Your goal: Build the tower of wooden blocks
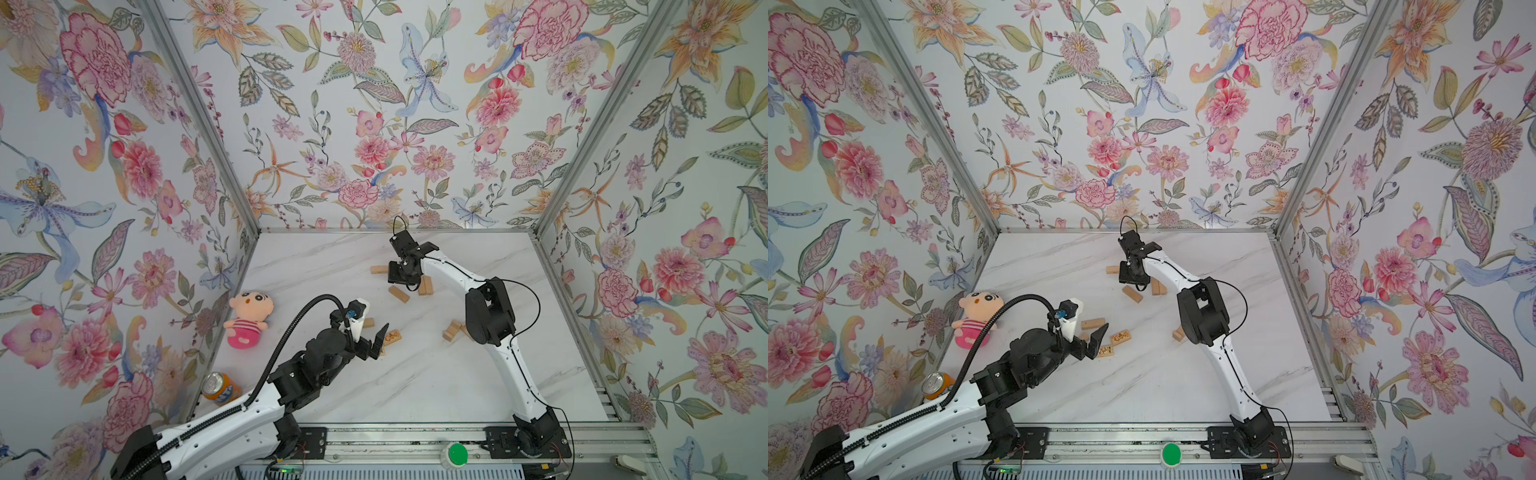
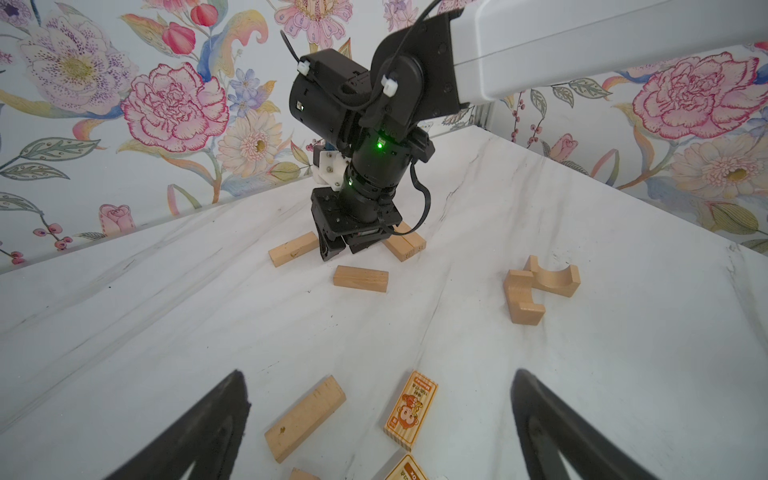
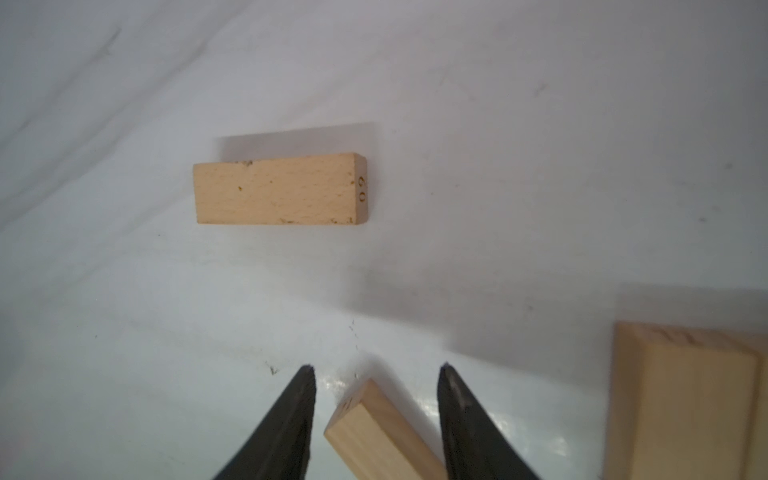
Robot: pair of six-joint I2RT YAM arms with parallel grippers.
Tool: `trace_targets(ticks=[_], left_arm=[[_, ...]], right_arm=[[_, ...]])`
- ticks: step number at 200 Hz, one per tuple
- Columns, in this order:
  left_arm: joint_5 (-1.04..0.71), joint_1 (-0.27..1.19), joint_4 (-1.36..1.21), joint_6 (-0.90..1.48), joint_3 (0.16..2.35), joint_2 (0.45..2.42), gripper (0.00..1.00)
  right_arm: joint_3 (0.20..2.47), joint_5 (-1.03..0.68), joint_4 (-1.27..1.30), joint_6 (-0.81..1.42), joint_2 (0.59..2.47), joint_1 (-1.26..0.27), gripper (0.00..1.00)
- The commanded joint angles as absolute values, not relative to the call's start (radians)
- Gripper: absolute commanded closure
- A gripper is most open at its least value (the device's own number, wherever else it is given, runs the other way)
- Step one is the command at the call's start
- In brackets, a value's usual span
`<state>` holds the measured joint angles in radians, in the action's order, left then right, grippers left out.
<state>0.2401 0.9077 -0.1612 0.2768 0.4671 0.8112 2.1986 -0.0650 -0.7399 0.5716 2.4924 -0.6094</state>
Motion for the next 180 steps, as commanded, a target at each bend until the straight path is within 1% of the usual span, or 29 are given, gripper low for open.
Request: trace_targets(ticks=[1,59,69,123,136,153,180], left_arm=[[0.254,0.895,-0.18,0.274,0.455,0.775,0.01],[0.253,0.893,-0.183,0.298,0.413,0.709,0.01],[0.249,0.893,-0.186,0.3,0.409,0.704,0.01],[0.229,0.893,-0.181,0.32,0.389,0.666,0.01],[0.231,0.893,-0.179,0.323,0.385,0.652,0.01],[0.235,0.893,-0.176,0.324,0.385,0.638,0.01],[0.235,0.894,-0.174,0.329,0.386,0.627,0.01]], right_arm=[[2.215,-0.11,-0.764,0.57,2.541,-0.618,0.5],[2.231,-0.133,-0.764,0.574,2.554,-0.641,0.49],[2.222,-0.132,-0.764,0.574,2.545,-0.673,0.49],[2.153,-0.097,-0.764,0.576,2.485,-0.705,0.48],[2.151,-0.082,-0.764,0.563,2.47,-0.707,0.44],[2.165,-0.054,-0.766,0.517,2.441,-0.71,0.34],[2.189,-0.037,-0.767,0.43,2.379,-0.703,0.24]])
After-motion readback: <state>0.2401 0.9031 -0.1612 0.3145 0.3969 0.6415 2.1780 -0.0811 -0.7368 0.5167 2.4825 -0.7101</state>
